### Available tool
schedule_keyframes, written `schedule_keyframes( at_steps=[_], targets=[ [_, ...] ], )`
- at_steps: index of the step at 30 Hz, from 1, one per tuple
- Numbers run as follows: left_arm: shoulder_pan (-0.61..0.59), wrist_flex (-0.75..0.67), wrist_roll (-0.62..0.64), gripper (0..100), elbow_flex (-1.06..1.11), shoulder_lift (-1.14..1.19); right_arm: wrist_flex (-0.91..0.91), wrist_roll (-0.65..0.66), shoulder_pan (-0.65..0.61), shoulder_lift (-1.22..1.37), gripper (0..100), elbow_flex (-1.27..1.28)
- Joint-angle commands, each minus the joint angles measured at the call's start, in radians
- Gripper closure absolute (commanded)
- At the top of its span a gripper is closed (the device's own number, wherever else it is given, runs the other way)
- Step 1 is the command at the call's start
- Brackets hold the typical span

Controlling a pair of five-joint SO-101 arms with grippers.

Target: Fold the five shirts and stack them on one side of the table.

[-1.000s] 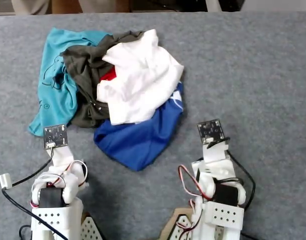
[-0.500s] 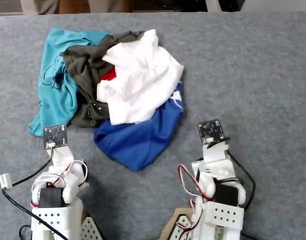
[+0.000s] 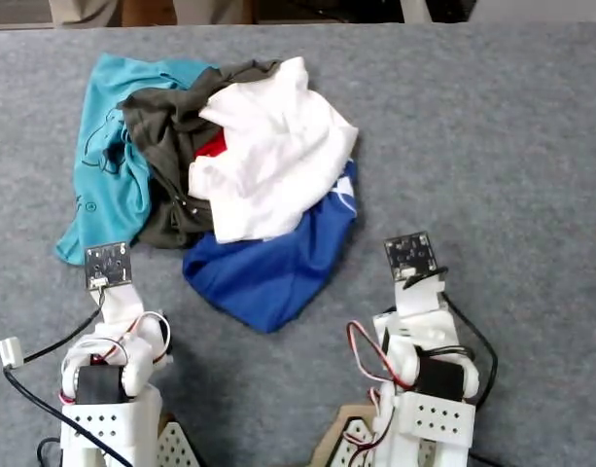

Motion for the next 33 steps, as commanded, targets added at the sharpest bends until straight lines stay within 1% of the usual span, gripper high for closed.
schedule_keyframes(
  at_steps=[1,23,30,33],
  targets=[
    [0.012,0.005,0.002,98,0.011,-0.012,0.006,0.006,0.001,-0.005,98.2,0.001],
    [0.012,0.005,0.002,98,0.011,-0.012,0.006,0.006,0.001,-0.005,98.2,0.001],
    [0.012,0.005,0.002,98,0.011,-0.012,0.006,0.008,-0.039,-0.005,98.1,0.001],
    [0.014,0.005,0.002,98,0.011,-0.012,0.006,0.008,-0.077,-0.005,98.1,0.001]
  ],
)
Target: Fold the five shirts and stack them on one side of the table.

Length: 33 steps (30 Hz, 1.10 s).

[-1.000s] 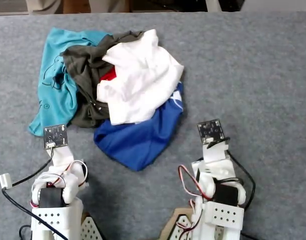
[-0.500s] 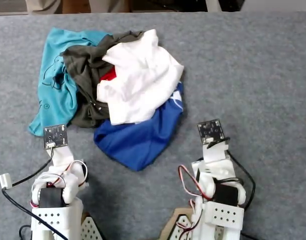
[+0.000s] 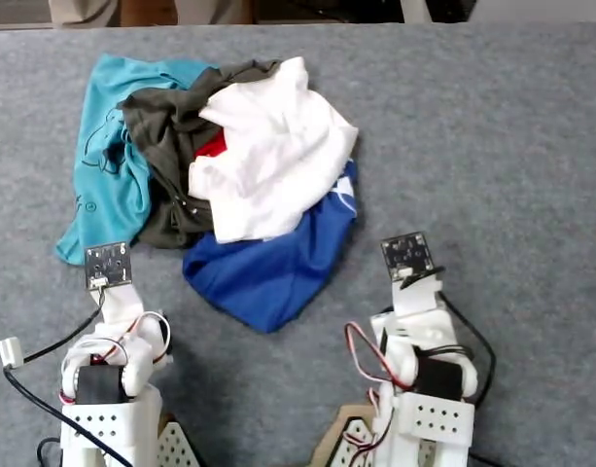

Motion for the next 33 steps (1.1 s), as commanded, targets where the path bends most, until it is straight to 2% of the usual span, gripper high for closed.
schedule_keyframes(
  at_steps=[1,4,13,16,19,23,25,28,33],
  targets=[
    [0.017,0.005,0.002,98,0.011,-0.012,0.006,0.008,-0.059,-0.005,98.1,0.001],
    [0.015,0.005,0.002,98,0.011,-0.012,0.006,0.008,-0.094,-0.005,98.1,0.001],
    [0.017,0.005,0.002,98,0.009,-0.016,-0.032,0.002,-0.097,-0.005,98.2,-0.001],
    [0.015,-0.012,-0.008,98,0.003,-0.018,-0.192,0.006,-0.079,-0.005,98.2,-0.002],
    [0.006,-0.114,-0.083,98,0.009,-0.018,-0.410,0.002,-0.025,-0.005,98.2,-0.005],
    [0.006,-0.215,-0.176,98,0.009,-0.018,-0.559,0.006,-0.067,-0.005,98.2,-0.007],
    [-0.005,-0.245,-0.192,98,0.000,-0.018,-0.569,0.006,-0.074,-0.005,98.2,-0.013],
    [-0.081,-0.288,-0.189,98,-0.041,-0.018,-0.542,0.002,-0.071,-0.001,98.2,-0.044],
    [-0.193,-0.269,-0.193,98,-0.146,-0.008,-0.301,-0.002,-0.079,0.004,98.1,-0.228]
  ],
)
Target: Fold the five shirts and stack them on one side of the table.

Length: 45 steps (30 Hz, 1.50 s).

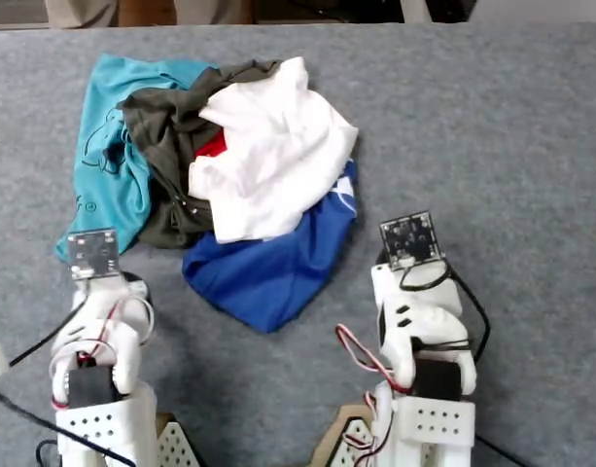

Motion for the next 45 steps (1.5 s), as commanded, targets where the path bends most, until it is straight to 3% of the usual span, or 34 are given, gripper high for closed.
schedule_keyframes(
  at_steps=[1,6,13,21,30,35,38,45],
  targets=[
    [-0.069,0.026,-0.012,97,-0.127,-0.004,0.157,0.002,-0.015,0.004,98.1,-0.180],
    [-0.138,0.176,-0.012,89,-0.264,-0.002,0.342,0.008,-0.012,0.005,98.1,-0.338],
    [-0.218,0.242,-0.029,89,-0.405,0.019,0.434,0.009,-0.008,0.007,98.0,-0.450],
    [-0.267,0.265,-0.074,98,-0.652,0.383,0.500,0.008,-0.008,0.076,98.0,-0.518],
    [-0.250,0.450,-0.077,98,-1.065,0.865,0.609,0.009,-0.015,0.498,98.0,-0.934],
    [-0.163,0.546,-0.072,98,-1.221,1.073,0.730,0.011,-0.015,0.782,97.3,-1.230],
    [-0.103,0.595,-0.069,98,-1.323,1.191,0.813,0.011,-0.033,0.960,91.5,-1.417],
    [-0.037,0.548,-0.023,98,-1.539,1.466,0.997,0.009,-0.163,1.363,83.9,-1.854]
  ],
)
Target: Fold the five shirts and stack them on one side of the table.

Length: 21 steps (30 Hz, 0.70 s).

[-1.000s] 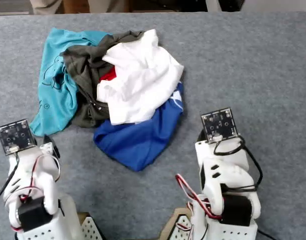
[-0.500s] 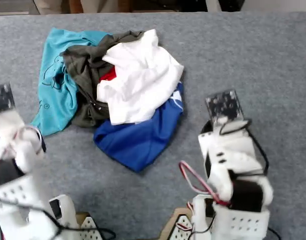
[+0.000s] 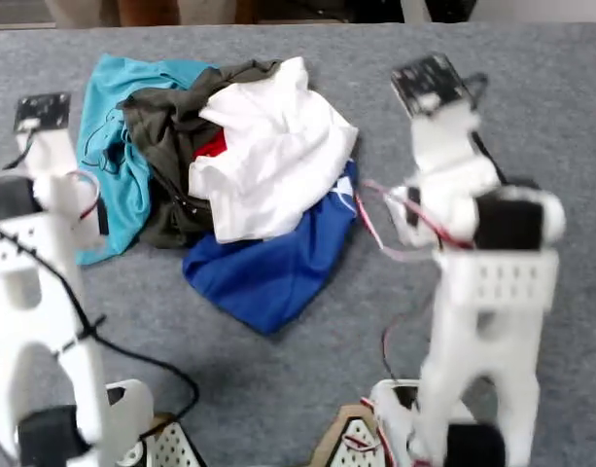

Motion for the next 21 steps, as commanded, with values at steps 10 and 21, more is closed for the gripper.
schedule_keyframes(
  at_steps=[10,21],
  targets=[
    [0.117,-0.072,0.262,89,-0.474,0.533,0.092,0.009,-0.274,0.769,75.8,-0.676],
    [0.146,-0.101,0.376,72,-0.724,0.871,0.064,0.011,-0.410,1.374,70.3,-1.296]
  ],
)
